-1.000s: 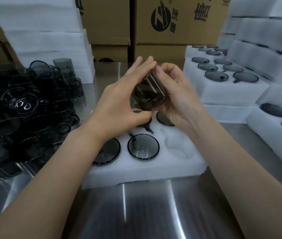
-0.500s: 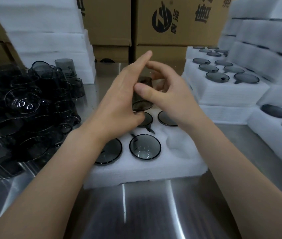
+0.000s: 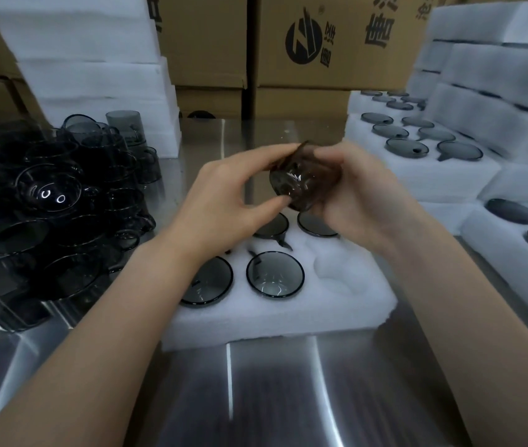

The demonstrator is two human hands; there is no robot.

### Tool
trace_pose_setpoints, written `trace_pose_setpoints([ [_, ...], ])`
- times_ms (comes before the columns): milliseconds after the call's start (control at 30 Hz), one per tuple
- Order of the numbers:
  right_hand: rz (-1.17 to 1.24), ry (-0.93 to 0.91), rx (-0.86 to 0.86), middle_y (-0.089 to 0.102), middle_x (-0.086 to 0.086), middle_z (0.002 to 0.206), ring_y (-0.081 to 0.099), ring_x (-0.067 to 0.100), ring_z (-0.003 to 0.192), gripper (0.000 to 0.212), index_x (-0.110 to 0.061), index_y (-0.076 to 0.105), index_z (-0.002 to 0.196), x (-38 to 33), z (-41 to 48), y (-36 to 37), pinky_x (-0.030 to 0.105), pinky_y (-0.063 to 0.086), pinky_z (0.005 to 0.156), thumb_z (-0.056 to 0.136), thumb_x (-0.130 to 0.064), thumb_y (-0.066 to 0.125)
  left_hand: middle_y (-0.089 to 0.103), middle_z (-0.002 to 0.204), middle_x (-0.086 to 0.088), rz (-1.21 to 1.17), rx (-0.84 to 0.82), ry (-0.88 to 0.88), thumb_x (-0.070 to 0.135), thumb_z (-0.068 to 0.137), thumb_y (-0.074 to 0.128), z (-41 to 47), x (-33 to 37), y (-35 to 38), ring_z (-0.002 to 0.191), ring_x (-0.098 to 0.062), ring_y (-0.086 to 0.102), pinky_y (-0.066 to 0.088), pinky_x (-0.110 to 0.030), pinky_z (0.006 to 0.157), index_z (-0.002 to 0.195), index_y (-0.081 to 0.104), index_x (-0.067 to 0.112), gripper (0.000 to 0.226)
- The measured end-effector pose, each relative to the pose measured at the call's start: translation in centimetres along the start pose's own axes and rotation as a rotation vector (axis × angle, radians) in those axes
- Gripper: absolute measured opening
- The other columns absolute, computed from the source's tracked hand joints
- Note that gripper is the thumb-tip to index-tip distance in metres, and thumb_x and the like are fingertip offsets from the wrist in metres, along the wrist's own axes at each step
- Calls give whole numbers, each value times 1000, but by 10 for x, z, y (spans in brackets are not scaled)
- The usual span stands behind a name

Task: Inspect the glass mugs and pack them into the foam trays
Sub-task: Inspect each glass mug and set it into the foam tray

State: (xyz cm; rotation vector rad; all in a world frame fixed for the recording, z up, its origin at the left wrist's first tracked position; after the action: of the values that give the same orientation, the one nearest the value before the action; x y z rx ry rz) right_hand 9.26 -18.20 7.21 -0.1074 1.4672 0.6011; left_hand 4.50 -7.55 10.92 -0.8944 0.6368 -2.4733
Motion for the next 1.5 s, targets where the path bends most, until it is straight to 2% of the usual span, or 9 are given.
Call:
trace_pose_setpoints([
  [167, -387, -129, 56, 73, -4, 87, 68, 10, 80, 25, -21, 71, 98, -19, -23, -12, 23, 53, 69, 73, -17, 73, 66, 122, 7, -6, 44, -72, -4, 83, 62, -1, -6, -7, 110, -9, 64, 48, -28, 101, 129, 62, 17, 50],
  [300, -807, -118, -47, 71, -9, 100, 68, 7, 96, 41, -35, 70, 103, -22, -54, -9, 20, 54, 84, 68, -16, 73, 71, 100, 7, 4, 120, -232, 0, 88, 58, -2, -28, -15, 95, -8, 66, 52, -32, 92, 110, 72, 18, 32],
  [467, -1013, -60, 22, 61, -25, 110, 60, -2, 104, 61, -49, 57, 120, -16, -76, -12, 11, 45, 87, 67, -24, 71, 72, 81, -9, 42, 77, -329, 4, 88, 59, -3, -43, -10, 78, -23, 64, 51, -32, 76, 96, 76, 19, 25],
  [700, -1289, 12, -28, 48, -22, 107, 46, -9, 107, 55, -36, 55, 128, -4, -76, 3, 2, 33, 86, 74, -30, 63, 70, 80, 7, 50, 43, -413, 8, 89, 57, -6, -56, -9, 73, -4, 60, 43, -9, 68, 92, 76, 22, 24],
  [1033, -1622, 47, -72, 21, -14, 144, 9, -1, 130, 56, -34, 38, 137, 17, -75, 11, 18, 7, 101, 82, -44, 28, 64, 79, 20, 123, -60, -484, 15, 90, 59, -8, -69, 1, 77, 5, 59, 36, 4, 62, 92, 75, 26, 20],
  [1133, -1608, 136, -137, -3, -20, 160, -11, -13, 135, 67, -37, 18, 152, 31, -80, 9, 20, -8, 112, 87, -55, 18, 64, 81, 20, 157, -109, -491, 18, 90, 60, -8, -72, 5, 82, 2, 61, 40, -4, 66, 93, 74, 28, 18],
  [1233, -1694, 183, -158, -23, -19, 160, -30, -7, 139, 82, -37, -6, 155, 41, -86, 7, 34, -16, 119, 80, -69, 7, 68, 87, 13, 173, -124, -498, 20, 90, 60, -8, -72, 7, 85, -7, 62, 46, -21, 76, 94, 74, 29, 17],
  [1400, -1754, 223, -195, -26, -15, 160, -30, -1, 141, 91, -32, -12, 155, 42, -85, 6, 41, -16, 120, 77, -77, 2, 69, 92, 11, 181, -158, -512, 23, 91, 60, -9, -72, 10, 90, -9, 62, 49, -27, 84, 96, 74, 29, 16],
  [1500, -1723, 242, -222, -1, -13, 162, -12, 1, 145, 90, -31, 1, 156, 41, -82, 10, 40, -9, 120, 77, -75, 3, 69, 93, 11, 180, -165, -509, 23, 91, 61, -10, -73, 10, 90, -9, 63, 49, -28, 84, 96, 74, 29, 15],
])
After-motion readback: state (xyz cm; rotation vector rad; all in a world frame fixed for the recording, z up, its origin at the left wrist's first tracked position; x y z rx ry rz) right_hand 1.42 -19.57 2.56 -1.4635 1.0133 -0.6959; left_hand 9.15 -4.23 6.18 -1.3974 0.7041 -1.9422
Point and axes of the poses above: each hand's wrist, its own z-axis towards the middle knuckle, its own y-axis out of the palm, x = y × z, the point moved 10 cm from there along z, towards the middle knuckle
